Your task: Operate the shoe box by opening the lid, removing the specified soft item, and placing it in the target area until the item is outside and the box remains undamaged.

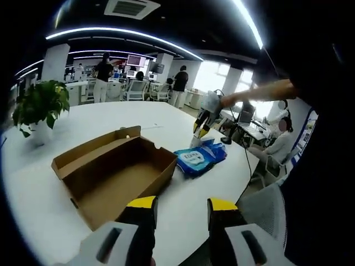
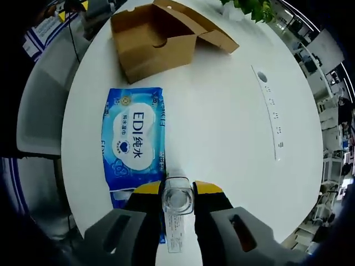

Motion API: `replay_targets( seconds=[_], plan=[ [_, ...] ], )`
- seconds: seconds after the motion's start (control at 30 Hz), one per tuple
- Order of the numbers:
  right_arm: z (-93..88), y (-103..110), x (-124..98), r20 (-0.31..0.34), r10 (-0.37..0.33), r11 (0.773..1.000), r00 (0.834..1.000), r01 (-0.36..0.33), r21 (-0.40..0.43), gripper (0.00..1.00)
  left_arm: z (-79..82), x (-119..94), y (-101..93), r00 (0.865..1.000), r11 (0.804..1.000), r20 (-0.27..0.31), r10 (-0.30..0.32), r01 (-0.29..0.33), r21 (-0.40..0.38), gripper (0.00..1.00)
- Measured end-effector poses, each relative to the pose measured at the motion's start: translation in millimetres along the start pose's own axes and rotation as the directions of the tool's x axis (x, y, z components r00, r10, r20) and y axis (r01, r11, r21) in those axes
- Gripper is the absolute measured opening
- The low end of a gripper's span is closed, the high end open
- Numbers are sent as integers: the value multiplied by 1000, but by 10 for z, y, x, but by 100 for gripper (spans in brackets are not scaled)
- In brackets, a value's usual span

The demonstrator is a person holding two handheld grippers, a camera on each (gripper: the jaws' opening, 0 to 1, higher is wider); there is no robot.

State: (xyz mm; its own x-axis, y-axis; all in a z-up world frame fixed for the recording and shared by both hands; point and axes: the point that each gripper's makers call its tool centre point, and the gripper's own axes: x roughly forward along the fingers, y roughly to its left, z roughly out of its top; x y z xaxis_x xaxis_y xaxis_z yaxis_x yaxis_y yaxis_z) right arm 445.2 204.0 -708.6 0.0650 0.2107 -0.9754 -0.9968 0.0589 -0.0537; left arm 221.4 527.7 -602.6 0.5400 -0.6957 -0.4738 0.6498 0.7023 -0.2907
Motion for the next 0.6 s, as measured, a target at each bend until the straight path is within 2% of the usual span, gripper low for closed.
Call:
replay_targets(
  seconds=[0.6],
  plan=[
    [-3,23,20,-14,15,1000,1000,-15,-14,20,1,23,37,1000,1000,-6,-5,5,-2,36]
  ],
)
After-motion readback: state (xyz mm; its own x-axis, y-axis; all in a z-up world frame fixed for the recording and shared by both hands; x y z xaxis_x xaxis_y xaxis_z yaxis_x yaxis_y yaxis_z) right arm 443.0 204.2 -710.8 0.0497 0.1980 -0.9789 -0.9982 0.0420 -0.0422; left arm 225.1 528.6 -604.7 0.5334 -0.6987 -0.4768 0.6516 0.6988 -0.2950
